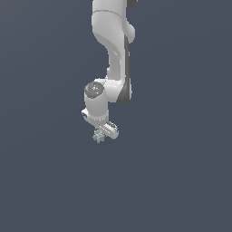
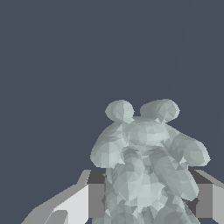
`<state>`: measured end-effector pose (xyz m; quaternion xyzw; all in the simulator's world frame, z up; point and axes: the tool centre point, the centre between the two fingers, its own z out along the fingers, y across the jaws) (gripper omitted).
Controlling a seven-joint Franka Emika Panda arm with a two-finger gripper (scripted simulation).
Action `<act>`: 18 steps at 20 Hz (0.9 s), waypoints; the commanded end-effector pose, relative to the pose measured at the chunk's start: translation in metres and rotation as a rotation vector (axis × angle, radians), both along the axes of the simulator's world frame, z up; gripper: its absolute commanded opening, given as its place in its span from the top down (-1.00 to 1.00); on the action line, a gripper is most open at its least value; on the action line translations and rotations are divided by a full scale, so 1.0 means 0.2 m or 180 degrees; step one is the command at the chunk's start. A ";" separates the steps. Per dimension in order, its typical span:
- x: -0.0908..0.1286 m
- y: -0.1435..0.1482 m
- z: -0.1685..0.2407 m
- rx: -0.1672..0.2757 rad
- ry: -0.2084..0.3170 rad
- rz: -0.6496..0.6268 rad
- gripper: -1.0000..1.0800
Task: Pick up the object and move it to a goal position.
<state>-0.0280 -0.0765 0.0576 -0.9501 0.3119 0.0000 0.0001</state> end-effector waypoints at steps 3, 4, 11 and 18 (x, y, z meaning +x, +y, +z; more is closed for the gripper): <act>-0.09 -0.04 0.02 0.0000 -0.0001 -0.0001 1.00; -0.11 -0.05 0.02 0.0000 -0.0001 -0.0001 1.00; -0.34 -0.16 0.06 0.0001 0.0000 -0.0001 1.00; -0.51 -0.25 0.10 0.0001 0.0000 -0.0001 1.00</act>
